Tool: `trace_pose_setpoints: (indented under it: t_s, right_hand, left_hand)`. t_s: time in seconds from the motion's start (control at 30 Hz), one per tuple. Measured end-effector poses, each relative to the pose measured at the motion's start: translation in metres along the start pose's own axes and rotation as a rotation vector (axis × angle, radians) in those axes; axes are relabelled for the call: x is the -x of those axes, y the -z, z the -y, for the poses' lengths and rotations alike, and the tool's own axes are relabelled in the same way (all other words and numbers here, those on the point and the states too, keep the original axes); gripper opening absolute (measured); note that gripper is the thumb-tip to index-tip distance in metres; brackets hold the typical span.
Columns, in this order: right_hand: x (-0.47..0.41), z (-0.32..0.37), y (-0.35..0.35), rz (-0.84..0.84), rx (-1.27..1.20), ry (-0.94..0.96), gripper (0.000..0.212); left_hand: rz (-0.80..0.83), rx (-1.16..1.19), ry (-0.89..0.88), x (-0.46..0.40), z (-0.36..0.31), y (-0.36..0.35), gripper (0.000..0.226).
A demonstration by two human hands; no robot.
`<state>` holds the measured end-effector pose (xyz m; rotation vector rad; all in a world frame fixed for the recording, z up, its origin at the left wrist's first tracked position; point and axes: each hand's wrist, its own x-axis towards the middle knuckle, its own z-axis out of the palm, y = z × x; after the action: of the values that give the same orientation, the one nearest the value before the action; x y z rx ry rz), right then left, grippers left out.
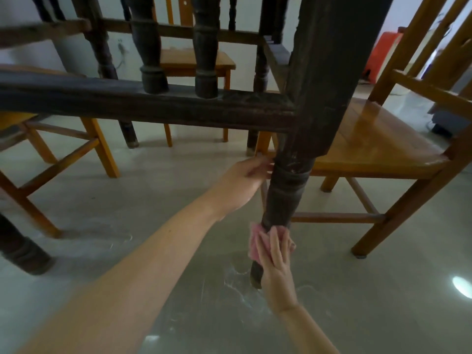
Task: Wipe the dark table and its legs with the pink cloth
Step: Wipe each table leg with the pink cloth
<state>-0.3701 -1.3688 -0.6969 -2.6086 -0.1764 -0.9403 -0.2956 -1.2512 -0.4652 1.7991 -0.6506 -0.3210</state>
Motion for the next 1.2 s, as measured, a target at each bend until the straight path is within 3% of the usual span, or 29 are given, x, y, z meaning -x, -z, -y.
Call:
trace_pose_setpoints:
  t_s: [0.13,0.27,0.4,0.5,0.63,0.73,0.8,0.83,0.93,0.97,1.03,1.07,1.13,1.2]
  right_hand:
    - [0.025,-0.015,0.011,0.232,0.159,0.29,0.062]
    - [-0.045,0.002,0.059,0.167,0.15,0.539,0.046]
    - [-0.062,-0.015,0.052,0.311,0.498,0.808,0.044]
    - [-0.029,-0.035,0.014,0.442,0.756,0.85,0.042]
    - [0.014,-0.035,-0.016,0.702,0.804,0.819,0.033]
    - [0.036,-0.036,-0.016,0.633,0.519,0.695,0.037]
    - [0.048,-0.042,-0.008,0.43,0.277,0.564,0.04]
    - [0.052,-0.042,0.001,0.327,0.146,0.382,0.043]
    - [0.044,-0.025,0.035,-0.035,-0.479,-0.533,0.042]
    - [0.035,-0.022,0.046,-0.206,-0.596,-0.741,0.048]
    - [0.012,-0.018,0.061,-0.417,-0.652,-0.842,0.063]
    - [0.002,-0.015,0.063,-0.432,-0.686,-0.803,0.067]
    - [-0.016,-0.003,0.051,-0.324,-0.873,-0.725,0.067]
    - [-0.013,0.015,0.026,-0.117,-0.87,-0.678,0.066]
  left_hand:
    - [0.024,0.006,-0.004,-0.001,0.001,0.005,0.022]
    - [0.052,-0.016,-0.023,-0.001,0.002,0.008,0.024]
    - [0.049,-0.037,-0.018,-0.003,0.0,0.005,0.025]
    - [0.059,-0.015,0.005,-0.005,0.002,0.003,0.027]
    - [0.035,0.017,-0.007,-0.005,0.011,-0.007,0.049]
    - [0.015,-0.03,-0.043,-0.005,0.021,-0.021,0.065]
    - [-0.016,-0.012,-0.044,-0.006,0.028,-0.03,0.07]
    - [-0.031,0.008,-0.044,-0.007,0.031,-0.033,0.071]
    - [-0.032,0.043,-0.044,-0.011,0.035,-0.036,0.072]
    - [-0.027,0.042,-0.039,-0.013,0.035,-0.035,0.072]
    - [-0.022,0.039,-0.026,-0.015,0.034,-0.034,0.073]
    - [-0.026,0.045,-0.021,-0.015,0.035,-0.034,0.072]
    - [-0.034,0.065,-0.016,-0.015,0.037,-0.035,0.068]
    - [-0.047,0.068,-0.014,-0.015,0.039,-0.035,0.065]
